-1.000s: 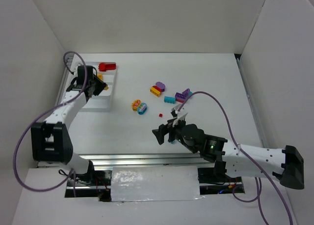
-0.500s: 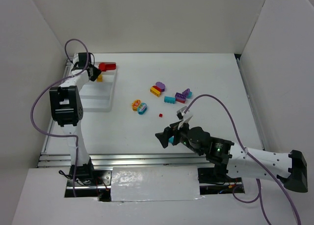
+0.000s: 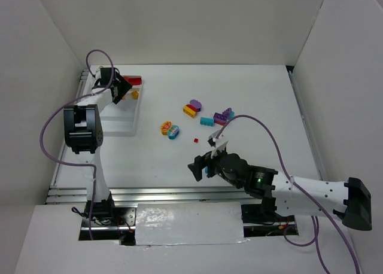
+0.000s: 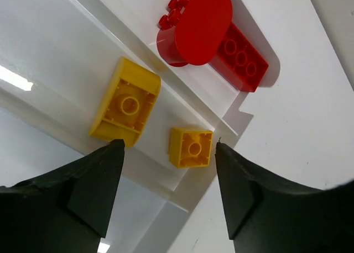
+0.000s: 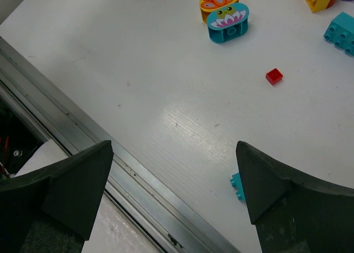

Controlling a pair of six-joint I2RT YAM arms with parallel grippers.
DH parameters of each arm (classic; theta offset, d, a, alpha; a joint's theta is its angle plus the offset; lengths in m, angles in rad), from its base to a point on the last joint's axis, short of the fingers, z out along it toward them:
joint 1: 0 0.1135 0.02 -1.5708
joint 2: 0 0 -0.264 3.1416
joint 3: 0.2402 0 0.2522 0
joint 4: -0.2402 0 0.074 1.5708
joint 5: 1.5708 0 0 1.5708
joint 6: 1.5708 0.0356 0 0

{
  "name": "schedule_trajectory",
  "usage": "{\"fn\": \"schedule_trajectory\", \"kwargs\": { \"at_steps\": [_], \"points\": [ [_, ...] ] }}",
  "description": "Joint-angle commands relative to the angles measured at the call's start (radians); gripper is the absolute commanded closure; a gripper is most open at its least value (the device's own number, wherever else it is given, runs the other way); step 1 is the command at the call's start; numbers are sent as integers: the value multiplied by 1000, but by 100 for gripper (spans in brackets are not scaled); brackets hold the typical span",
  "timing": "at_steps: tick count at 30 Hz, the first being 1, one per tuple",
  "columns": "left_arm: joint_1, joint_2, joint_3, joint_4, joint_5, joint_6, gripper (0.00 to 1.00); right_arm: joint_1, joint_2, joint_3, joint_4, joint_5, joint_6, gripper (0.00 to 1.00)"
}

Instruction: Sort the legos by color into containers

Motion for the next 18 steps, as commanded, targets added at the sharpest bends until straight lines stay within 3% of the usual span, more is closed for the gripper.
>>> {"fn": "schedule_trajectory", "kwargs": {
  "at_steps": [1,3,5,8,13,18],
  "points": [
    [2,-75,-23,15,3,16,19,-2,9,47,9,12,-5,0],
    [1,-110,-63,41,9,22,4,-5,16,52,9,35,9,0],
    [-16,-189,-89,58,17,39,1,-26,41,58,9,48,32,0],
    [-76,-287,-92,45,39,111,1,-77,87,99,-33,58,98,0],
    [-326,-306,77,-260,-91,279,0,-233,166,173,-204,46,365,0],
    [-386,-292,-29,-307,148,367,1,-270,125,176,-274,72,454,0]
  ]
}}
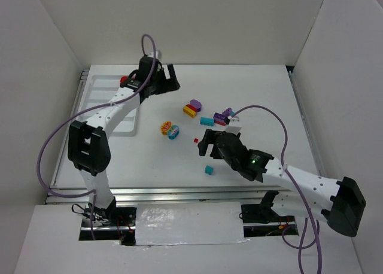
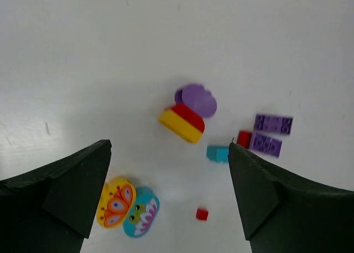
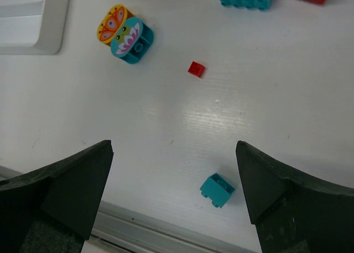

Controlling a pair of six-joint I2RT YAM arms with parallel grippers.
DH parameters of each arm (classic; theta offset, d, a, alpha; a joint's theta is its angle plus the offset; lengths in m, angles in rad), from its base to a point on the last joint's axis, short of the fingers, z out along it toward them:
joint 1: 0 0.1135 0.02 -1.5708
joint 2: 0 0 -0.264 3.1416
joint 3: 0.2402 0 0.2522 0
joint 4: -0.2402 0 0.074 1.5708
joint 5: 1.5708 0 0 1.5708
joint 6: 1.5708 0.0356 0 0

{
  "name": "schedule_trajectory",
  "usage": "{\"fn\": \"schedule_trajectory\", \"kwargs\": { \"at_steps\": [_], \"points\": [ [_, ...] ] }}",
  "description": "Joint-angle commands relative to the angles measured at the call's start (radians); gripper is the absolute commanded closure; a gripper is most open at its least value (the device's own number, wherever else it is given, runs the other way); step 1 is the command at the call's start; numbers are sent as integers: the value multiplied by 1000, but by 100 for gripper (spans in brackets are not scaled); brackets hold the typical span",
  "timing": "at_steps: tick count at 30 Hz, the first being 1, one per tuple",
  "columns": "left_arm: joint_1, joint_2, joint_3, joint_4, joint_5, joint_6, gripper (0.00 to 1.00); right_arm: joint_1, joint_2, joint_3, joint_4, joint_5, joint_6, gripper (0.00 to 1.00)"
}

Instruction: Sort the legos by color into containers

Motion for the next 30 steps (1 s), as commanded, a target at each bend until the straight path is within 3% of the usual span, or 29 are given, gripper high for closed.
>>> {"fn": "schedule_trajectory", "kwargs": {
  "at_steps": [1,7,14,30],
  "points": [
    [10,19,-93,-145,132,153,0,-1,-75,8,-68,23,103,0],
    [-47,76,-136,-232,1,262,0,-3,-172,-62,-33,-34,69,0],
    [-52,97,-200,-159,118,300,0,-3,-164,-93,-19,-91,63,0],
    [-63,151,-193,-180,-31,132,1,-3,-127,-116,25,-123,48,0]
  ]
}}
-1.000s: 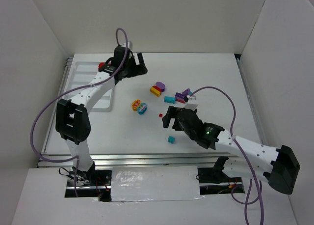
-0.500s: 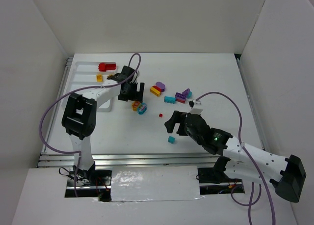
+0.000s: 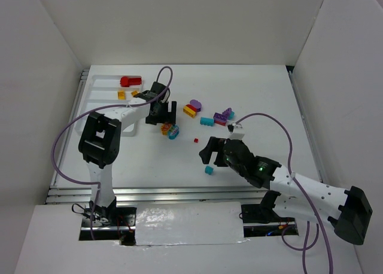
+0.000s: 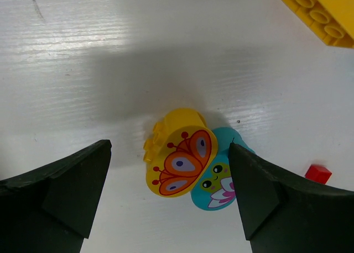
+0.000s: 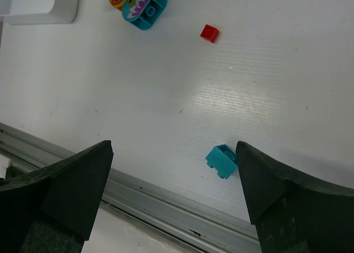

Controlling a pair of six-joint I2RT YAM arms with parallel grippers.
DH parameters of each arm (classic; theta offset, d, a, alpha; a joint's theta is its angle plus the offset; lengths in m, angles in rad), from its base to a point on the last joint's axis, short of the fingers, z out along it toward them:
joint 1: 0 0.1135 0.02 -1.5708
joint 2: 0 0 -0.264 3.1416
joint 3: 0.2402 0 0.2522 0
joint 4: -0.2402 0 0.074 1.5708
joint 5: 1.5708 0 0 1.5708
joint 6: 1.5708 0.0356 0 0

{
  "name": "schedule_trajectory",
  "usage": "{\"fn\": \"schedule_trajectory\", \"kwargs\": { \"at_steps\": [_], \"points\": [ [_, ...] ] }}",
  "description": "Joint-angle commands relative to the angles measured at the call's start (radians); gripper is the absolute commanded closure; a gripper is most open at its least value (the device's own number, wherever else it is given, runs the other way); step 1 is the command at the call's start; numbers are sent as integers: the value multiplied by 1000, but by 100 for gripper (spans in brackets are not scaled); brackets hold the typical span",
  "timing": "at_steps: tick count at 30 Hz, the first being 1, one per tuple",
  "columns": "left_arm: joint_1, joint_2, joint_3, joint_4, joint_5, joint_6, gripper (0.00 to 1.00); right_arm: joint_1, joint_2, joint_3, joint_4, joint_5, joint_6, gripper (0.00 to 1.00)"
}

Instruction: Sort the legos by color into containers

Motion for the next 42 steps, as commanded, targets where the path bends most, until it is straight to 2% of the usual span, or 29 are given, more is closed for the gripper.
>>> {"fn": "schedule_trajectory", "kwargs": {
  "at_steps": [1,10,14,17,18,20,22,26,31,32,38,42],
  "points": [
    [-3,19,5,15,-60,-72,1,-3,9,-9,48,-6,-11,0],
    [-14,5,-36,49,-89,-143,6,-3,23,-20,62,-19,-17,0],
    [-31,19,-45,46,-104,-166,13,-3,36,-20,71,-27,-18,0],
    [-37,16,-73,61,-104,-175,26,-5,46,-20,75,-32,-23,0],
    [-38,18,-75,64,-104,-178,37,-5,47,-20,76,-32,-26,0],
    [-41,18,-78,64,-107,-183,49,-5,52,-20,78,-32,-26,0],
    [-41,18,-78,61,-112,-186,51,-3,59,-18,79,-35,-29,0],
    [-44,1,-79,58,-115,-191,72,-4,70,-18,88,-39,-32,0],
    [-54,-82,-82,62,-109,-194,85,-6,96,-17,114,-50,-31,0],
    [-55,-97,-85,61,-104,-197,91,-6,102,-17,123,-52,-28,0],
    [-101,-222,-93,61,-68,-211,100,-26,148,-6,231,-110,-27,0],
    [-170,-303,-97,50,-57,-235,100,-40,165,-3,402,-176,-103,0]
  ]
}}
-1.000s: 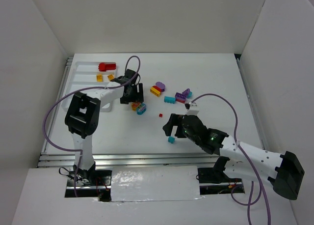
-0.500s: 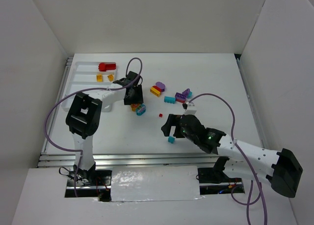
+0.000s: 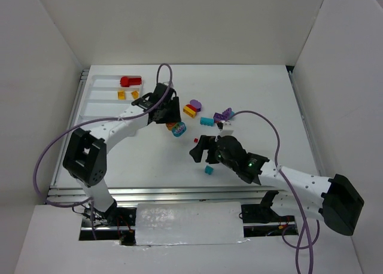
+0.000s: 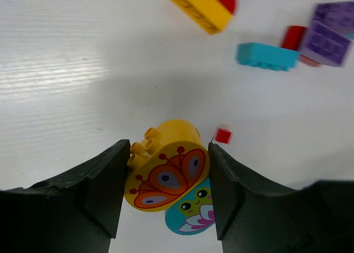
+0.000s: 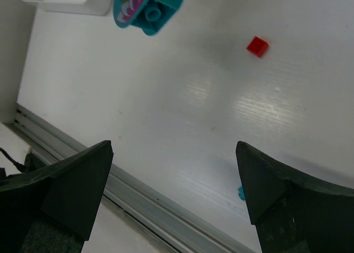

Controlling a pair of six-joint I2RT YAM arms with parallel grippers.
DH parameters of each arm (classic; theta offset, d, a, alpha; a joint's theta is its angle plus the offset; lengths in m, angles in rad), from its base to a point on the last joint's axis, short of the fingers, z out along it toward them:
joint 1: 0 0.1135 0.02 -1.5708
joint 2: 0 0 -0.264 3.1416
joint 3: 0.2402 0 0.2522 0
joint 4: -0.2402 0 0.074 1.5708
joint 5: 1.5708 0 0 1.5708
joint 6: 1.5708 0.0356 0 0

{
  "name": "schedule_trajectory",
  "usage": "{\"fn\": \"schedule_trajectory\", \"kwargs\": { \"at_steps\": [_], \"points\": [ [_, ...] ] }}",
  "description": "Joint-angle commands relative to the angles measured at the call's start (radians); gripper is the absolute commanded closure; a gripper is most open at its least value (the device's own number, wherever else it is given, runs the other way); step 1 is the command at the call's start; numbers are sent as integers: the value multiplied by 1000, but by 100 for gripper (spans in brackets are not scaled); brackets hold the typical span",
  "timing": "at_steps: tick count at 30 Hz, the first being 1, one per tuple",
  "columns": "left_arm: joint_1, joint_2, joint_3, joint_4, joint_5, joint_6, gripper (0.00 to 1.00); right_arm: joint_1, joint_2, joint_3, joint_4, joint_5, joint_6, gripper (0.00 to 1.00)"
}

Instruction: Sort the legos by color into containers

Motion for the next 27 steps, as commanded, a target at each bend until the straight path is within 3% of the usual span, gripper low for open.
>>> {"fn": "schedule_trajectory", "kwargs": {
  "at_steps": [1,13,17,18,19,23,24,25,27],
  "points": [
    [-62,-90,-8,5,27,-38,100,-14,11,18,205,-55,-63,0],
    [-198,-337,-64,31,65,-109,100,-45,-11,-2,451,-4,-44,3],
    [-221,-364,-83,37,84,-118,100,-45,-25,-13,512,-51,-64,10],
    [-225,-371,-87,45,88,-117,100,-43,-25,-14,525,-65,-70,14],
    [-226,-374,-90,46,93,-123,100,-45,-26,-23,555,-78,-72,27],
    [-228,-384,-97,49,87,-124,100,-45,-28,-37,595,-131,-89,54],
    [-228,-387,-99,49,82,-124,100,-45,-28,-37,597,-140,-93,67],
    [-228,-390,-99,46,76,-126,100,-45,-28,-39,586,-139,-95,100],
    [-228,-389,-97,42,52,-124,100,-45,-34,-49,595,-145,-95,100]
  ]
}}
